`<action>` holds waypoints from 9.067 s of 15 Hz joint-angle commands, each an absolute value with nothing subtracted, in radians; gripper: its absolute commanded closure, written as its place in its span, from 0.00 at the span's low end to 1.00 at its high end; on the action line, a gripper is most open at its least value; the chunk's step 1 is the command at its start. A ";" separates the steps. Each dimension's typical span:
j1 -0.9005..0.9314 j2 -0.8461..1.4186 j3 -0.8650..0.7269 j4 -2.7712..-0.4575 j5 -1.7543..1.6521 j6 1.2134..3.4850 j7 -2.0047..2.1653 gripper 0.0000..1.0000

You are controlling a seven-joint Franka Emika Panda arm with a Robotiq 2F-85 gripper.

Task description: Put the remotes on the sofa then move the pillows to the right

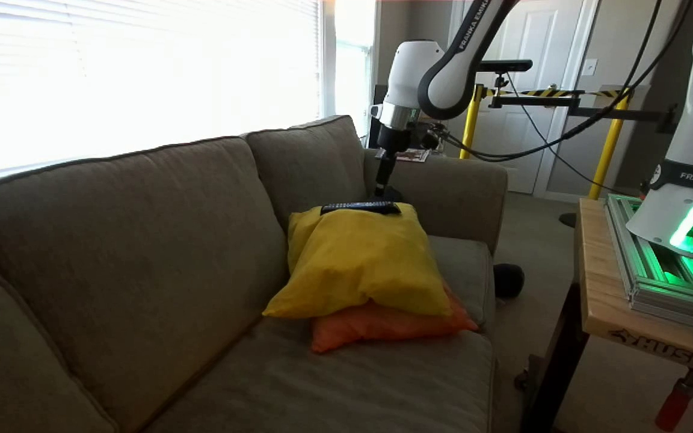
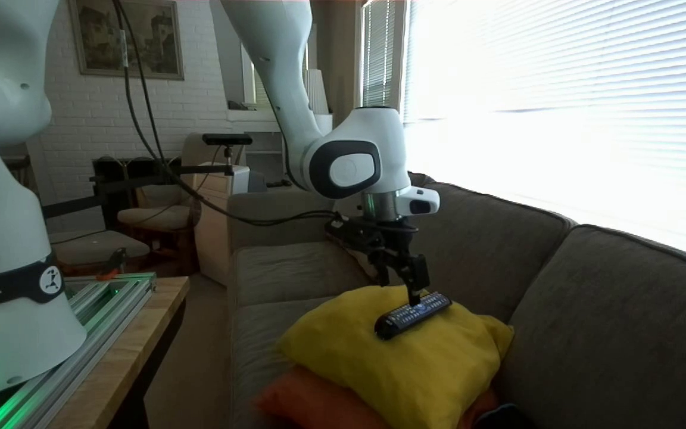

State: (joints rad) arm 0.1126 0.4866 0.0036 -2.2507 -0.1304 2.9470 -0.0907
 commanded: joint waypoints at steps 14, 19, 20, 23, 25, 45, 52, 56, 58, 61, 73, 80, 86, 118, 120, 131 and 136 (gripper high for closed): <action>0.051 0.709 0.023 -2.148 -0.131 3.092 -0.120 0.56; 0.104 0.634 -0.015 -2.217 -0.132 3.172 -0.094 0.79; 0.112 0.605 -0.023 -2.242 -0.126 3.191 -0.086 0.79; 0.144 0.498 -0.077 -2.333 -0.097 3.233 -0.047 0.81; 0.186 0.438 -0.156 -2.385 -0.072 3.244 -0.009 0.81; -0.034 0.630 -0.246 -2.313 0.227 3.110 0.331 0.81; 0.028 0.820 -0.370 -2.173 0.224 3.102 0.392 0.81; 0.029 0.894 -0.395 -2.109 0.235 3.081 0.419 0.81; 0.026 0.911 -0.393 -2.085 0.242 3.073 0.432 0.42; 0.024 0.896 -0.381 -2.073 0.249 3.074 0.438 0.16; 0.207 0.515 -0.334 -2.309 0.148 3.029 0.302 0.00; 0.200 0.367 -0.194 -2.334 -0.007 2.909 0.162 0.00; 0.046 0.421 0.040 -2.290 0.006 2.922 -0.101 0.00; -0.178 0.691 0.203 -2.154 0.013 2.971 -0.288 1.00; -0.175 0.643 0.211 -2.193 0.020 2.985 -0.273 1.00; -0.158 0.160 0.168 -2.442 0.035 3.020 -0.170 1.00; -0.104 0.014 -0.065 -2.537 -0.131 3.018 -0.005 1.00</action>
